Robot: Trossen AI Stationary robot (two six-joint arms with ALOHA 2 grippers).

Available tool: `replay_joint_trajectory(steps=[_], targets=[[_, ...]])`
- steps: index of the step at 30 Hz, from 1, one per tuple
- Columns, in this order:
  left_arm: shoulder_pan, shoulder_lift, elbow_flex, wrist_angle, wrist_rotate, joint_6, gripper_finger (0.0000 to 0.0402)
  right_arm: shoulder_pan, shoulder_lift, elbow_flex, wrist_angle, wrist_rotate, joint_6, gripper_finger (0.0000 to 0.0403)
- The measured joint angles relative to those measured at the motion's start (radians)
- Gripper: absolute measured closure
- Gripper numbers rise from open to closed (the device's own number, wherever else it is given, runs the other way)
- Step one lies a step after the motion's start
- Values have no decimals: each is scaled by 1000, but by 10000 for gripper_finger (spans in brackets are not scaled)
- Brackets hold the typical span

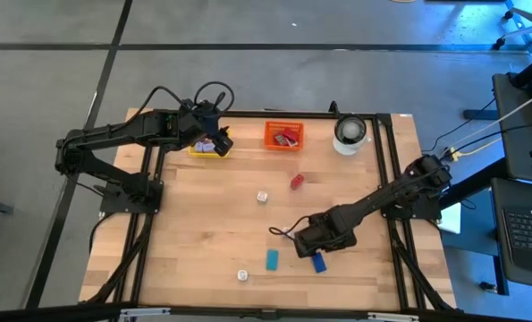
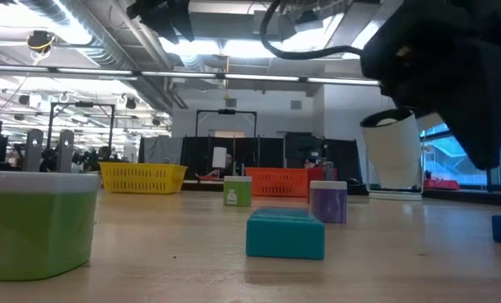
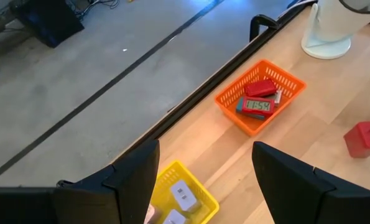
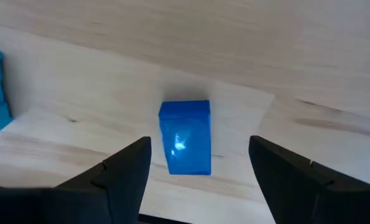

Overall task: Pick & Place Office items
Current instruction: Put the dark blue digital timer into the orange bin

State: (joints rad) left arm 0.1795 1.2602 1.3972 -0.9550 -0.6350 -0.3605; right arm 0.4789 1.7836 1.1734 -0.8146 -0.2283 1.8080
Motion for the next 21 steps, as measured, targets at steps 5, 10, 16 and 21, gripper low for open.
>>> replay_joint_trajectory(steps=[5, 10, 16, 21], targets=[[-1, 0, 0, 0, 5, -45, 148, 11, 0, -43, 66, 25, 17, 131], [-1, 0, 0, 4, 36, -74, 148, 12, 15, -46, 71, 40, 16, 131], [-1, 0, 0, 24, 37, -108, 148, 32, 91, -44, 141, 34, 17, 131], [-1, 0, 0, 24, 44, -125, 148, 43, 129, -39, 138, 39, 17, 131]])
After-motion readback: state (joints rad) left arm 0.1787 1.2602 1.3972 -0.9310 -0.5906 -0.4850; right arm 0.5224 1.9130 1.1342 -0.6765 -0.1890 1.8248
